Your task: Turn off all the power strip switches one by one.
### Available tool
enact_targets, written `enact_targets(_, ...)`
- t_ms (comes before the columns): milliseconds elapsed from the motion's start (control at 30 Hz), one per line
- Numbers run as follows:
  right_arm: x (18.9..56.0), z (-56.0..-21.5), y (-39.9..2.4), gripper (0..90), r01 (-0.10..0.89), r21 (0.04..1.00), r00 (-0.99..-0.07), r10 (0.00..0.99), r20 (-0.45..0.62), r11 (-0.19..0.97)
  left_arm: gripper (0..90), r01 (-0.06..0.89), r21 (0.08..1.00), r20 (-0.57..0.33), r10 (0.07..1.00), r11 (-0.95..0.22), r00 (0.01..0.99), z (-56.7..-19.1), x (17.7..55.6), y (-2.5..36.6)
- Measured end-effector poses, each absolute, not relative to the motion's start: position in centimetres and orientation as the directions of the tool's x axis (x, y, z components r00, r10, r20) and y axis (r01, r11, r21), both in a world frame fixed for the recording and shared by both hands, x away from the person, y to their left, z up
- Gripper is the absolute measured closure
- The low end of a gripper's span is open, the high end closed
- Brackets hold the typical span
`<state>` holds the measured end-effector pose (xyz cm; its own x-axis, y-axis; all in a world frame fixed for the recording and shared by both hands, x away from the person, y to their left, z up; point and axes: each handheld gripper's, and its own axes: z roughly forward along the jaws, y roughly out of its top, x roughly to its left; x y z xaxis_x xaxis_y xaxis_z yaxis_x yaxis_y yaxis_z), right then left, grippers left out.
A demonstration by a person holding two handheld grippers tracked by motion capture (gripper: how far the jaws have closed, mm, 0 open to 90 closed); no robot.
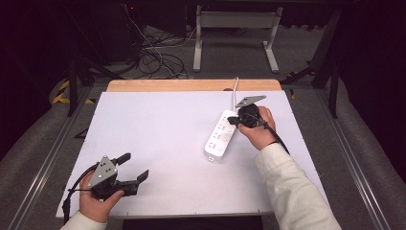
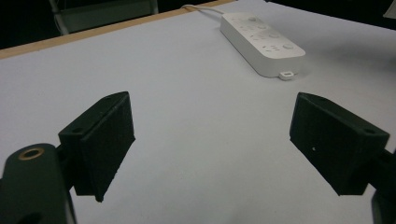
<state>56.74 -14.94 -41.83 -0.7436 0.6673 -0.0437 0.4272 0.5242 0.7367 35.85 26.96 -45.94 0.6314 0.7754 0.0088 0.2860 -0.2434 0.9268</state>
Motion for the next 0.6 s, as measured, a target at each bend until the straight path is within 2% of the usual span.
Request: enact_targets(600,57.6,-44.2,-14.8,90.0,0.483,0.683,-0.74,0.673,-0.016,0.548,14.3,0.29,0.927,0.003,0.776,-0.238,0.631,-46.0,35.8,27.0)
